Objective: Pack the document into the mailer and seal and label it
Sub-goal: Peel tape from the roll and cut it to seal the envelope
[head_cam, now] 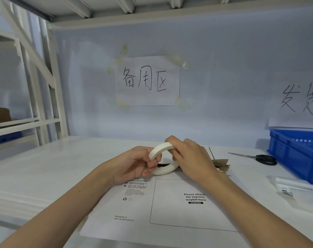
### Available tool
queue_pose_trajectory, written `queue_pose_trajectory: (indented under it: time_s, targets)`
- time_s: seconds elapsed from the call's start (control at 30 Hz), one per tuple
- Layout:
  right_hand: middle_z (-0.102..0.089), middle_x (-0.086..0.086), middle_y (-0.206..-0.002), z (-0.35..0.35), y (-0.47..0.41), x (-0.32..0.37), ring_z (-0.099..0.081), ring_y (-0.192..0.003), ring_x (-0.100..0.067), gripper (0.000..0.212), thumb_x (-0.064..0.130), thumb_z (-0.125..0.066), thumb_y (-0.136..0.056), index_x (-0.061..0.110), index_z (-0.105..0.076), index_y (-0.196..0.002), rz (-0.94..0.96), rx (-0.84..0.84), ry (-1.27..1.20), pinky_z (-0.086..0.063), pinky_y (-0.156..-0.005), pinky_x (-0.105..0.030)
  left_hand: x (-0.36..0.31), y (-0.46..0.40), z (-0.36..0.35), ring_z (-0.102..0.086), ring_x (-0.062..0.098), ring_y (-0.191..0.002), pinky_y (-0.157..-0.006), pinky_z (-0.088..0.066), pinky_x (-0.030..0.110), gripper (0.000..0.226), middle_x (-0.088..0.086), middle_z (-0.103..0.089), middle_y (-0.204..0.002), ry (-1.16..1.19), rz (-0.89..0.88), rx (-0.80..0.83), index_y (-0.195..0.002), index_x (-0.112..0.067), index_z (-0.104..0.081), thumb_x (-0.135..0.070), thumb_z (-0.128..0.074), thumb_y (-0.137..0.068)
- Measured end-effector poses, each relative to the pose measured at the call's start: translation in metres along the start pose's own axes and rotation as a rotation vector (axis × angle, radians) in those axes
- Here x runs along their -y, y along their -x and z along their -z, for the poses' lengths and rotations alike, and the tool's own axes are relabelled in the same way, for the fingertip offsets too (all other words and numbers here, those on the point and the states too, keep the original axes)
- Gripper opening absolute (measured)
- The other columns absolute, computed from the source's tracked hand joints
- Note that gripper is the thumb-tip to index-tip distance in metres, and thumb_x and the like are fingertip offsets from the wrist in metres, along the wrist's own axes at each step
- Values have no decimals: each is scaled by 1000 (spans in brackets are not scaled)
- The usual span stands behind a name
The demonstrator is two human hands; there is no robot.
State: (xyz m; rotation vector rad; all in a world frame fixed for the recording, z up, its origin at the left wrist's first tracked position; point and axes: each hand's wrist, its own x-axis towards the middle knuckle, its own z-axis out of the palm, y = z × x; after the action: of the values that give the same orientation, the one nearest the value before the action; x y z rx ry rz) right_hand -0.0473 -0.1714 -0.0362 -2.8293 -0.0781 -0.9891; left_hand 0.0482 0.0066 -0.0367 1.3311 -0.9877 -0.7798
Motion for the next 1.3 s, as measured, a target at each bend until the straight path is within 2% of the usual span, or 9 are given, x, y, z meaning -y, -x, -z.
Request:
queue_pose_trajectory:
  time_s: [0.23,0.37,0.63,0.77,0.9,0.97,1.1,1.3]
  targets:
    - [-64,1,-80,0,0,1,-52,-83,-24,11,34,-35,-101,32,-44,-107,-2,10,-3,-49,-70,-39,-1,0,0,-37,17,-58,-49,-32,25,25,4,-42,-65,44,4,-25,-74,-9,-63,-7,-40,-65]
    - [-65,0,-78,0,0,-1,-54,-81,-25,9,35,-36,-102,31,-43,-105,-23,18,-29,-49,-70,-38,-3,1,1,-38,18,-58,-49,-36,25,22,6,-43,-68,105,23,-4,-79,-6,-64,-15,-44,-73]
    - [-64,-1,-81,-2,-1,-1,-54,-83,-25,15,39,-33,-102,32,-44,-109,-18,31,-1,-49,-72,-39,0,0,-2,-35,16,-58,-51,-31,25,16,2,-40,-64,3,22,-34,-75,-10,-56,-7,-42,-70]
    - [-65,1,-78,-2,-1,-1,-55,-81,-27,13,38,-35,-102,31,-45,-107,-33,24,-34,-49,-72,-39,0,1,-1,-35,16,-57,-48,-32,24,25,4,-38,-65,23,10,-35,-71,-12,-60,-1,-40,-62]
    - [-66,1,-76,-1,-1,-2,-56,-79,-26,11,37,-36,-102,32,-45,-107,-35,26,-30,-49,-71,-39,-3,2,0,-45,16,-58,-49,-40,23,20,6,-46,-66,126,32,-4,-79,-7,-63,-16,-45,-76]
    - [-65,1,-75,-1,0,-2,-55,-79,-26,12,37,-36,-102,32,-45,-107,-31,24,-38,-49,-71,-39,-2,2,0,-46,15,-58,-49,-41,22,20,5,-46,-67,98,27,-12,-79,-9,-64,-14,-45,-77]
    - [-65,2,-76,-1,1,-2,-55,-79,-26,13,37,-36,-102,32,-46,-107,-31,35,-39,-49,-71,-39,-1,1,-1,-44,15,-59,-50,-37,22,24,4,-47,-67,12,8,-20,-77,-11,-65,-10,-41,-73]
    - [-64,0,-78,-2,0,-2,-54,-80,-26,14,38,-35,-102,33,-45,-110,-7,36,17,-49,-70,-39,0,1,-1,-40,16,-60,-50,-38,21,19,4,-46,-67,-30,21,-8,-77,-12,-61,-14,-53,-59]
